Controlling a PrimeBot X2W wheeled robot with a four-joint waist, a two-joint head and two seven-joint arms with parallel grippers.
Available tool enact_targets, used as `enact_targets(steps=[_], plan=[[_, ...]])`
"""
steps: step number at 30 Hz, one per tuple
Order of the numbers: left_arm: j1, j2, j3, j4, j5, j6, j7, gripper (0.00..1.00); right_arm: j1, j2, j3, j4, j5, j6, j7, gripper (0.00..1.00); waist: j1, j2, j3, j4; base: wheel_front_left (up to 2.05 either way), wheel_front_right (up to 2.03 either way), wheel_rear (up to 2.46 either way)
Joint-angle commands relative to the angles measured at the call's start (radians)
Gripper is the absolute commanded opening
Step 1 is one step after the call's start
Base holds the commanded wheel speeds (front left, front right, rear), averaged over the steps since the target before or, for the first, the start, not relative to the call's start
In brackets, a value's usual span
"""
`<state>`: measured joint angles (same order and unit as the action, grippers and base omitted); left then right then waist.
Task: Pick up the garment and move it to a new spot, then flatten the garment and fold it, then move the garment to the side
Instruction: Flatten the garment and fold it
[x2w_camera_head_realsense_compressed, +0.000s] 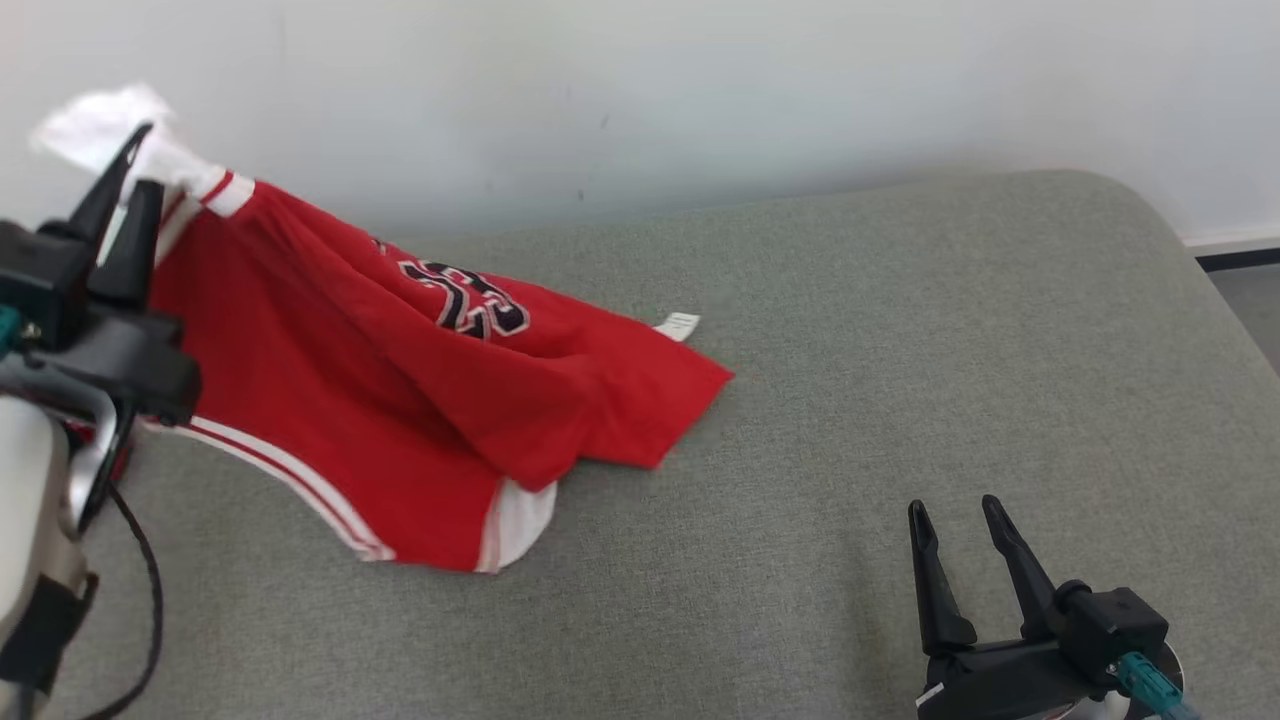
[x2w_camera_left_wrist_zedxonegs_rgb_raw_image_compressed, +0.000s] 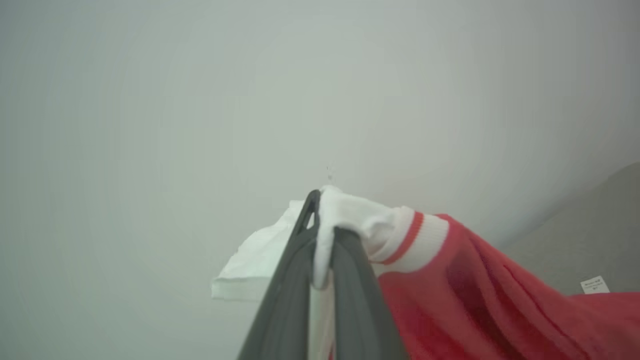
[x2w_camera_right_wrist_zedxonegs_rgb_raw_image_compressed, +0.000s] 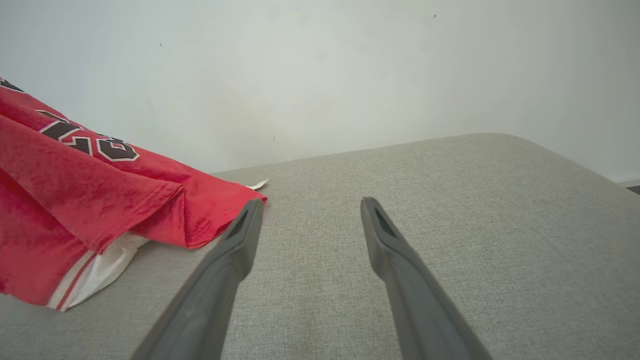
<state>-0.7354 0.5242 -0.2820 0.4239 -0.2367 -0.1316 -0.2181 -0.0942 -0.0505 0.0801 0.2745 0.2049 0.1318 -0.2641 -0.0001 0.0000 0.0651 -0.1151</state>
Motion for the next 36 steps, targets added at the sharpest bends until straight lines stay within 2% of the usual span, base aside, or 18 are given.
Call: enact_targets(steps=[1,4,10,17,21,25,31,36], plan=[[-0.043,0.033,-0.030,-0.035,0.004,0.002,0.025,0.00,0.014,0.000,0.003,0.003,0.013,-0.002,-0.001,1.00,0.0001,0.0000,-0.013,0.004,0.00,0.00,0.00],[-0.076,0.055,-0.060,-0.077,-0.011,0.002,0.054,0.00,0.013,0.000,0.007,0.003,0.020,-0.002,-0.001,1.00,0.0001,0.0000,-0.018,-0.003,0.00,0.00,0.00],[-0.018,0.044,-0.090,-0.122,-0.041,0.006,0.075,0.00,0.019,0.000,0.009,-0.001,0.030,-0.002,-0.001,1.00,0.0001,0.0000,-0.017,-0.013,0.00,0.00,0.00],[0.226,-0.017,-0.108,-0.194,-0.098,0.075,0.044,0.00,0.034,0.000,-0.011,-0.004,0.020,-0.002,-0.001,1.00,0.0001,0.0000,-0.012,-0.013,0.00,0.00,0.00],[0.388,-0.058,-0.111,-0.214,-0.135,0.127,0.020,0.00,0.030,0.000,-0.023,-0.005,0.007,-0.002,-0.001,1.00,0.0001,0.0000,-0.005,0.008,0.00,0.00,0.00],[0.518,-0.103,-0.118,-0.208,-0.170,0.160,-0.003,0.00,0.022,0.000,-0.024,-0.003,0.000,-0.002,-0.001,1.00,0.0001,0.0000,0.000,0.037,0.00,0.00,0.00],[0.641,-0.185,-0.159,-0.175,-0.201,0.160,-0.032,0.00,0.016,0.000,-0.016,0.007,-0.003,-0.002,-0.001,1.00,0.0001,0.0000,-0.001,0.077,0.00,0.00,0.00],[0.695,-0.244,-0.198,-0.113,-0.220,0.142,-0.038,0.00,0.019,0.000,-0.015,0.017,-0.005,-0.002,-0.001,1.00,0.0001,0.0000,-0.015,0.098,0.00,0.00,0.00]])
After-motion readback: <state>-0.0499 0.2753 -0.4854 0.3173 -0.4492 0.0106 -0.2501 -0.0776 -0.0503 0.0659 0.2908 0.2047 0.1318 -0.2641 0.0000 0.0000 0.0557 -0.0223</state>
